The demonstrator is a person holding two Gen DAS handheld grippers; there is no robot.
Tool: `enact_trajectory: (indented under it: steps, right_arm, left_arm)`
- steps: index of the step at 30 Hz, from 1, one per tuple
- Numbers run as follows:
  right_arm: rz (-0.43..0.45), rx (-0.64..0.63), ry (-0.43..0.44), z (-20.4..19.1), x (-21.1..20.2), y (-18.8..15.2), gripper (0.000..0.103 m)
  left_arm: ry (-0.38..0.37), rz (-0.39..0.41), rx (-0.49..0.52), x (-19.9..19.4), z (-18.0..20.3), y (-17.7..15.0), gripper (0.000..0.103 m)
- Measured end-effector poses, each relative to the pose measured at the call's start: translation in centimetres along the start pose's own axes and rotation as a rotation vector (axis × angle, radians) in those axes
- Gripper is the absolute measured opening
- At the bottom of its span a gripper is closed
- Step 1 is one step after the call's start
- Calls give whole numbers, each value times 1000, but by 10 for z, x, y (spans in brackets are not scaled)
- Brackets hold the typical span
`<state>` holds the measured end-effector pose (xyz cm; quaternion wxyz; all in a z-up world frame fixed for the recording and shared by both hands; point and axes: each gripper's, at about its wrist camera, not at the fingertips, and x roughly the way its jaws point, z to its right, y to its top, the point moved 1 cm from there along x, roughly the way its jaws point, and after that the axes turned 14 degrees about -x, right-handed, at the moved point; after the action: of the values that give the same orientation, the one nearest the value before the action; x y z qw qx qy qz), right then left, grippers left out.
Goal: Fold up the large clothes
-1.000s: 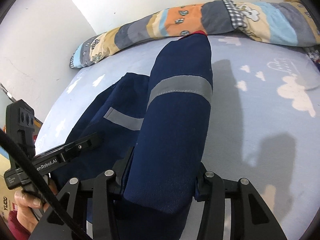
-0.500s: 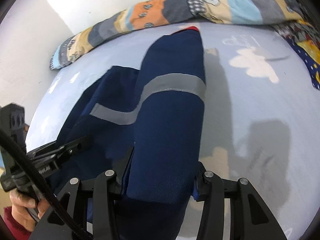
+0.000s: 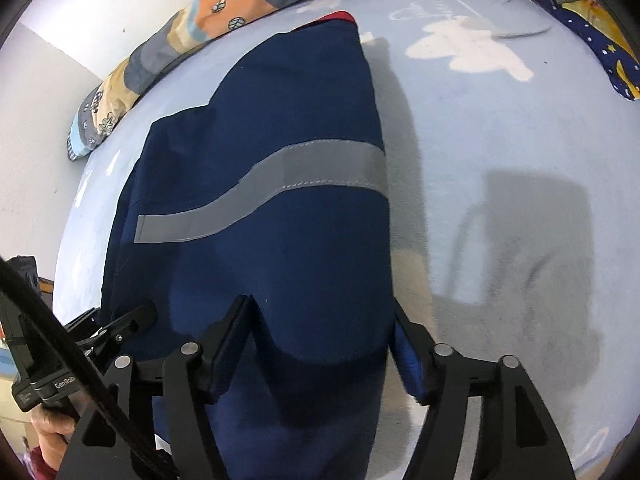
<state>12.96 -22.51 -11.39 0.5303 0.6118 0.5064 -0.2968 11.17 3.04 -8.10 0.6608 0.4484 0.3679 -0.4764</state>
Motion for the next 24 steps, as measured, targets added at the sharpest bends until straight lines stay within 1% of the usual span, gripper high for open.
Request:
enact_trajectory:
  steps: [3,6,9,11,12,13,15,18,21,24]
  right_arm:
    - [14,-11,-45,2,-13,0,76]
    - [45,-41,-93,1,-32,-1,76]
    - [82,-86,-102,-5,-51,-9,75]
    - [96,-119,-82,-14,-61,-16,59]
    - [98,-135,-70,-20,-65,-20,48]
    - [101,-143,-56,-24,-68,-26,45]
    - [108,-164,-39,-33,-74,-38,43]
    - [108,-199,-31,-50,-76,-57,43]
    - [101,-222,-8,-65,-75,-73,43]
    - [82,-243,-29,-74,-69,-84,43]
  left_arm:
    - [31,13,25,-8,-2,-1,75]
    - [56,44,63,-20,-2,-3,75]
    - [87,95,129,-36,0,-8,75]
    - [96,125,178,-48,2,-15,75]
    - [88,133,196,-54,2,-18,75]
    - [77,142,213,-59,3,-22,75]
    - [64,157,243,-67,4,-31,75]
    - [41,147,302,-68,7,-46,75]
    - [23,97,373,-58,11,-67,75]
    - [39,64,435,-44,20,-79,75]
